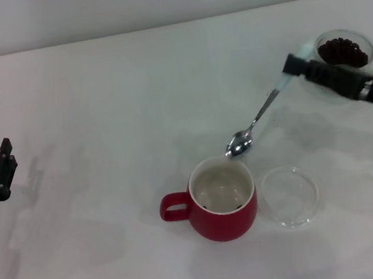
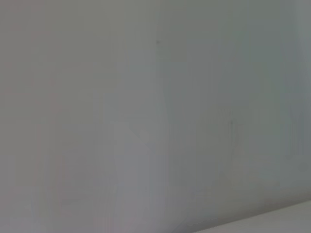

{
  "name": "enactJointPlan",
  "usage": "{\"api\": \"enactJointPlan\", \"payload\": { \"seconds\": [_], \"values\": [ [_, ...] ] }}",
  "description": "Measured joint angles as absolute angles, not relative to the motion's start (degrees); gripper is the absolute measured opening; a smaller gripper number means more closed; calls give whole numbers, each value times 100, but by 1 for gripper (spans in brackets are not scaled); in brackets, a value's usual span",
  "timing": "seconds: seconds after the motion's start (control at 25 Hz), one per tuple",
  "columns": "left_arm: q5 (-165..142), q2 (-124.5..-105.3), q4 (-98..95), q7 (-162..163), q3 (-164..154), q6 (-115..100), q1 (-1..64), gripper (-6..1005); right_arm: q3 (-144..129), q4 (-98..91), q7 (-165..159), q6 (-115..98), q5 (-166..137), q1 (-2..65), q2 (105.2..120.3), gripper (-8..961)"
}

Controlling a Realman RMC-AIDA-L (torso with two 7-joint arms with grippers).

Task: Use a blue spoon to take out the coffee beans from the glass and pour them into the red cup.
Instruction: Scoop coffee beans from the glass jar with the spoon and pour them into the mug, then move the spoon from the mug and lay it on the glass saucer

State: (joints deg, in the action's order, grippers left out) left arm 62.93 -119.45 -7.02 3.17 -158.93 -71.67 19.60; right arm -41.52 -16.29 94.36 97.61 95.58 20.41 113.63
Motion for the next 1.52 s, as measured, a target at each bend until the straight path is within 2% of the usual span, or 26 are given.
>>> {"api": "enactJointPlan", "payload": {
  "seconds": [0.28, 0.52, 0.96, 1.52],
  "values": [
    [6297, -11938, -694, 316, -15881, -7096, 2024, 607, -3858, -1636, 9420, 9729, 9622, 1784, 11097, 144],
    [6306, -11935, -687, 317, -15872, -7077, 2075, 607, -3784, -1645, 9532, 9680, 9570, 1570, 10975, 143],
    [6300, -11943, -690, 317, -15873, -6943, 2160, 608, -3841, -1645, 9785, 9329, 9348, 1297, 10984, 144],
    [6309, -11944, -696, 309, -15874, -6851, 2187, 607, -3862, -1643, 10040, 9261, 8848, 1299, 11038, 143]
  ]
}}
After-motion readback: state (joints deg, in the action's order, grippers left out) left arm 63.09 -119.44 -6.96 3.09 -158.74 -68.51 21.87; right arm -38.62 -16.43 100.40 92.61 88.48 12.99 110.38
